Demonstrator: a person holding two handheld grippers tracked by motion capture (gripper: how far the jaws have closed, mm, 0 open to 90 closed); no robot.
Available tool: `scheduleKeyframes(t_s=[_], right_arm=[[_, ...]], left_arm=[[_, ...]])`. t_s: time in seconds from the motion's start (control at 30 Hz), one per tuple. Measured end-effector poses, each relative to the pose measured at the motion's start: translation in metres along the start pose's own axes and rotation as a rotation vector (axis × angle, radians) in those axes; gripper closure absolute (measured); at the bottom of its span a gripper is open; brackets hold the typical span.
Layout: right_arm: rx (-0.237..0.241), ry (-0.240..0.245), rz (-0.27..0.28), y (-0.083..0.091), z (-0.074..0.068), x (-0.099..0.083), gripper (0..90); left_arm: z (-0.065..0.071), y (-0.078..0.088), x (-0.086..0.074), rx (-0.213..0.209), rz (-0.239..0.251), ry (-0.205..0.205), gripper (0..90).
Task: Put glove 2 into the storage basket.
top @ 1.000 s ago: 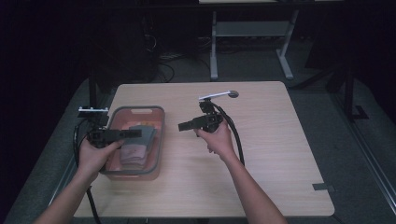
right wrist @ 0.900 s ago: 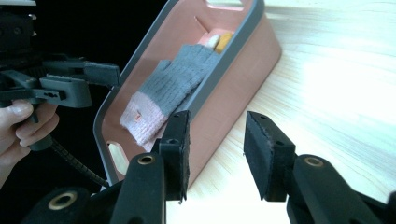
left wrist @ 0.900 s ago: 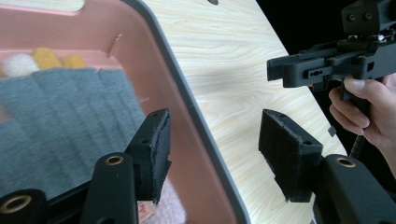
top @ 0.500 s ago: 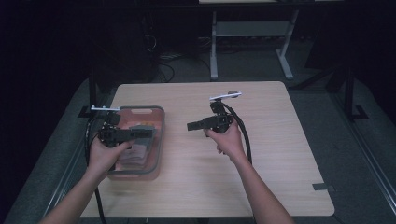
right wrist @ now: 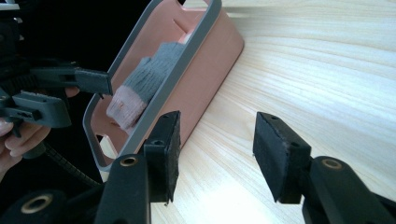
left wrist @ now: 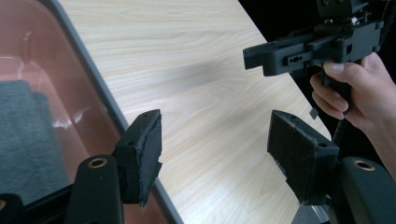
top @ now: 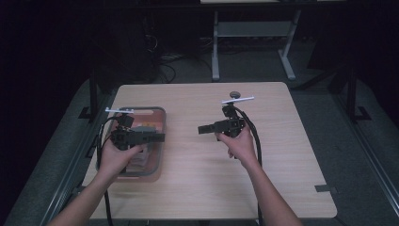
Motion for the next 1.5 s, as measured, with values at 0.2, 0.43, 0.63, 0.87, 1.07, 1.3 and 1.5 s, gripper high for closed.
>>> scheduleKeyframes(t_s=[0.2, 0.43, 0.63, 0.87, 1.07, 1.3, 1.5], right_arm=[[-0.014, -0.009, 0.011, 0.009, 0.006, -0.004, 48.7], [-0.029, -0.021, 0.021, 0.021, 0.014, -0.009, 47.0], [-0.039, -0.030, 0.024, 0.032, 0.022, -0.015, 45.9], [-0.050, -0.054, 0.022, 0.043, 0.035, -0.026, 44.9], [-0.055, -0.072, 0.026, 0.054, 0.046, -0.035, 44.4], [-0.063, -0.092, 0.054, 0.070, 0.056, -0.044, 43.9], [-0.071, -0.114, 0.062, 0.082, 0.068, -0.055, 42.6]], left_arm=[[0.011, -0.006, 0.000, -0.025, -0.005, -0.017, 33.7], [0.021, -0.016, -0.002, -0.044, -0.016, -0.029, 32.7], [0.029, -0.022, -0.002, -0.069, -0.014, -0.025, 32.7], [0.039, -0.031, -0.005, -0.078, -0.022, -0.048, 31.8], [0.049, -0.039, -0.008, -0.105, -0.030, -0.053, 31.1], [0.061, -0.047, -0.013, -0.130, -0.044, -0.085, 30.2], [0.069, -0.055, -0.020, -0.148, -0.052, -0.102, 29.6]])
Point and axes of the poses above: each handheld gripper's, and its own axes: y roughly backward along the jaws, x roughly out of its top, z roughly to its right, the point moved 8 cm from there along -y, roughly forward along the jaws, and after that the axes turned 12 degrees about x, right-handed, at the moved point
